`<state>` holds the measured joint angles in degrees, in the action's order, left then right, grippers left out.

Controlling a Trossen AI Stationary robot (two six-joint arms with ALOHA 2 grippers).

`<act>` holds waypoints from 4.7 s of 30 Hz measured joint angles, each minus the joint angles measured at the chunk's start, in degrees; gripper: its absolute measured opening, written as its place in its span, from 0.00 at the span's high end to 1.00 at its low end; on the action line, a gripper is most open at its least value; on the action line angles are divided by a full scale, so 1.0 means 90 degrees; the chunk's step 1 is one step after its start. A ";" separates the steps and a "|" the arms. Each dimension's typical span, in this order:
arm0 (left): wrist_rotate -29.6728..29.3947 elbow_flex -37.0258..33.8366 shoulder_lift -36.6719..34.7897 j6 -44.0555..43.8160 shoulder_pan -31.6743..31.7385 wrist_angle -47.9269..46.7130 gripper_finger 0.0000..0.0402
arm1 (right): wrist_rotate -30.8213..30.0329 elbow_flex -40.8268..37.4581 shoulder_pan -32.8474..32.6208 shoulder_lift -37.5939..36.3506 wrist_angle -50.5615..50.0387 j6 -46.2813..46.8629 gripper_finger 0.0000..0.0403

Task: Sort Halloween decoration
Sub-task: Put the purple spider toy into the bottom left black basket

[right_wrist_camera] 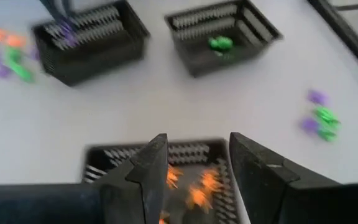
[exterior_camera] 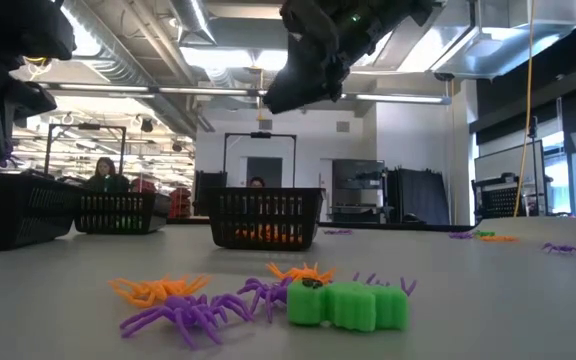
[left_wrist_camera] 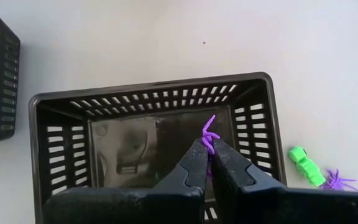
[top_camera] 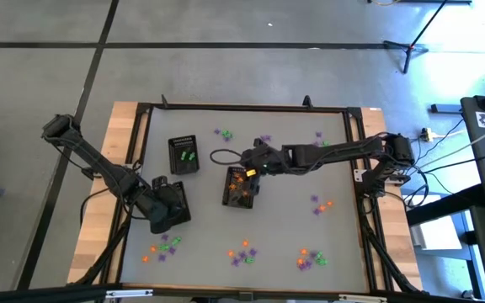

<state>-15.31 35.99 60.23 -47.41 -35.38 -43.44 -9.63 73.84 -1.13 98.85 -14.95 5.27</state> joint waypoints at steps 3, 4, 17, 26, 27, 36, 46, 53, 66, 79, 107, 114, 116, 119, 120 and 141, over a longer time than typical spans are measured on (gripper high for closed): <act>-0.0013 0.0000 0.0000 -0.0001 0.0000 -0.0002 1.00 | -0.0687 -0.0002 0.0004 -0.0035 -0.0609 -0.0168 0.58; -0.0005 0.0000 0.0000 -0.0001 0.0000 0.0000 1.00 | -0.0844 -0.0002 0.0015 -0.0042 -0.0755 -0.0205 0.58; 0.1232 -0.0002 0.0001 0.0064 0.0000 0.0032 1.00 | -0.0065 -0.0044 0.0896 -0.0844 -0.1920 -0.0293 0.58; 0.1541 0.0119 0.0000 0.0504 0.0029 0.0075 0.92 | 0.0387 -0.0061 0.1584 -0.0988 -0.2010 -0.0284 0.58; 0.1525 0.0144 0.0000 0.0504 0.0029 0.0070 0.90 | 0.0438 -0.0061 0.1642 -0.0979 -0.2021 -0.0301 0.58; 0.1390 0.0177 0.0000 0.0509 0.0041 0.0062 0.70 | 0.1230 -0.0347 0.2507 -0.0967 -0.1805 -0.0522 0.58; 0.1054 0.0179 0.0000 0.1242 0.0302 0.0155 0.67 | 0.1575 -0.1772 0.3585 -0.0512 -0.0153 -0.0350 0.58; 0.0601 0.0180 0.0002 0.1517 0.0418 0.0289 0.67 | 0.1127 -0.1679 0.3673 0.0249 0.0039 -0.0247 0.58; 0.0310 0.0182 0.0002 0.1500 0.0418 0.0314 0.67 | 0.1117 -0.1229 0.3575 0.1137 0.0144 -0.0230 0.58; 0.0306 0.0182 0.0002 0.1498 0.0418 0.0316 0.67 | 0.0973 -0.1207 0.3400 0.1171 -0.0175 -0.0281 0.87; -0.4007 0.0182 0.0002 0.2019 0.0418 0.3324 0.67 | 0.1194 -0.1214 0.0612 -0.0736 0.0708 -0.0068 0.98; -0.4996 0.0185 0.0002 0.2008 0.0496 0.4532 0.67 | 0.1186 -0.1214 -0.0115 -0.0736 0.2292 -0.0068 0.98; -0.4841 0.0185 0.0020 0.1914 0.0600 0.4561 0.67 | 0.1185 -0.1214 -0.0246 -0.0736 0.2710 -0.0069 0.98; -0.4549 0.0185 0.0170 0.1567 0.0815 0.4569 0.67 | 0.1185 -0.1209 -0.0385 -0.0673 0.3269 -0.0072 0.98; -0.4437 0.0185 0.0237 0.1478 0.0892 0.4587 0.67 | 0.1185 -0.1209 -0.0420 -0.0665 0.3365 -0.0071 0.98; -0.1871 0.0187 0.1030 0.2339 0.1734 0.6295 0.67 | 0.1190 -0.1212 -0.0461 -0.0262 0.3556 -0.0070 0.98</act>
<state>-32.15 37.67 69.49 -26.37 -19.77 13.21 1.08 62.94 -5.28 96.49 17.05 4.64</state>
